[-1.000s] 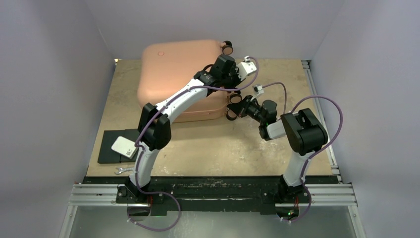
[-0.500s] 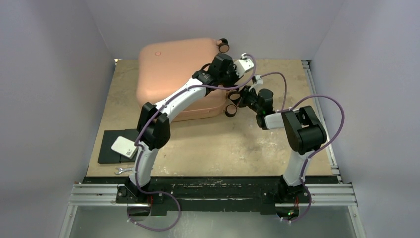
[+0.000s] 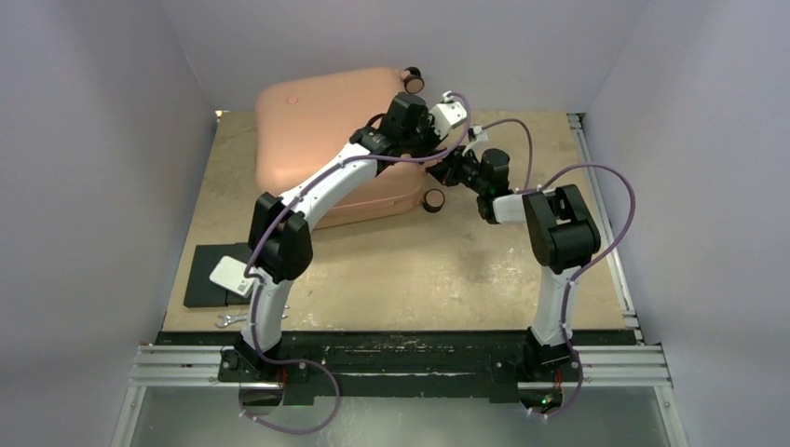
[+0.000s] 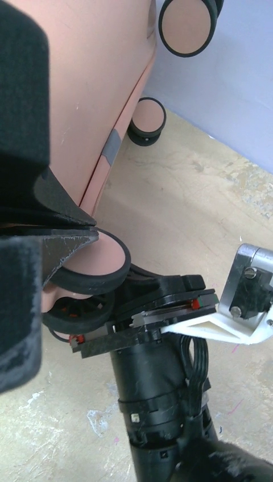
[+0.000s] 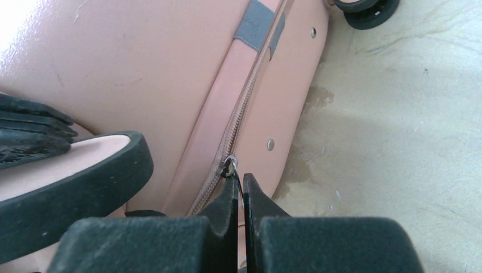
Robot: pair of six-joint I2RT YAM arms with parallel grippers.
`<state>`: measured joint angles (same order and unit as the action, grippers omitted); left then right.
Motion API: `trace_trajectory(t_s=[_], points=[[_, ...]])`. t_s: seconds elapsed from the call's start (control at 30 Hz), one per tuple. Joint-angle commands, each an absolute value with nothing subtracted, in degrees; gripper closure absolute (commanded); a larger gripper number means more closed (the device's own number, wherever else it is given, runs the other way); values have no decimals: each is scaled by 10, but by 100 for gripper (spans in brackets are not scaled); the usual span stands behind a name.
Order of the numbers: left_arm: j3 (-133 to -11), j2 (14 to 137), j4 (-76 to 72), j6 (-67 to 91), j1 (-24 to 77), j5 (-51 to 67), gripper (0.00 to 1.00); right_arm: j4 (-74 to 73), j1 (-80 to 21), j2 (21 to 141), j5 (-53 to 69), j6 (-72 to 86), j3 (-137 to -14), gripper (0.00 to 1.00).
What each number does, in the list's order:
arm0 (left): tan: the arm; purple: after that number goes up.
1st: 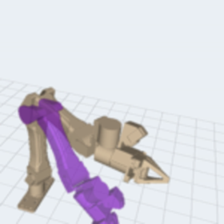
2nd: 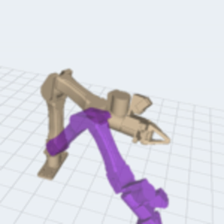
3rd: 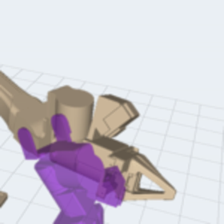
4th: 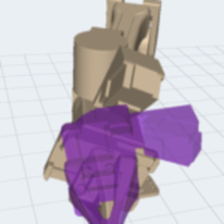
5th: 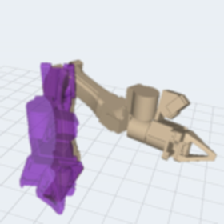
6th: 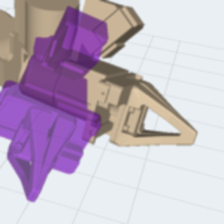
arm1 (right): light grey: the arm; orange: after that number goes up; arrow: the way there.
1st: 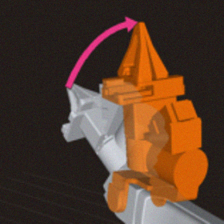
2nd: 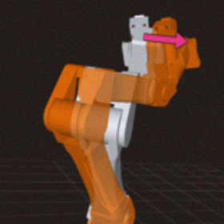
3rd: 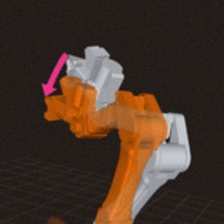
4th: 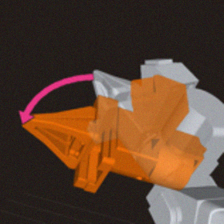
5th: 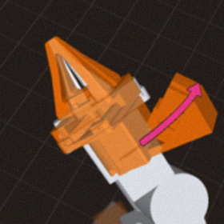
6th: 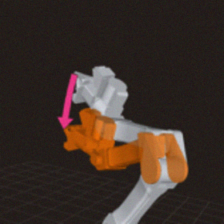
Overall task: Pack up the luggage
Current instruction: Zip the luggage at the center of the board.
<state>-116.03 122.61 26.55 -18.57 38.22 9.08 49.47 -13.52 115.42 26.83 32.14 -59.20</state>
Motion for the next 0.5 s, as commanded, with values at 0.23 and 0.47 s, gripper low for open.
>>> trace_trajectory(t_s=[0.23, 0.47], points=[[-1075, 1241, 574, -182, 379, 170, 100, 587, -54, 1240, 311, 332, -697, 100], [-1131, 1137, 583, -177, 295, 210, 88, 574, -48, 1231, 308, 298, -704, 100]])
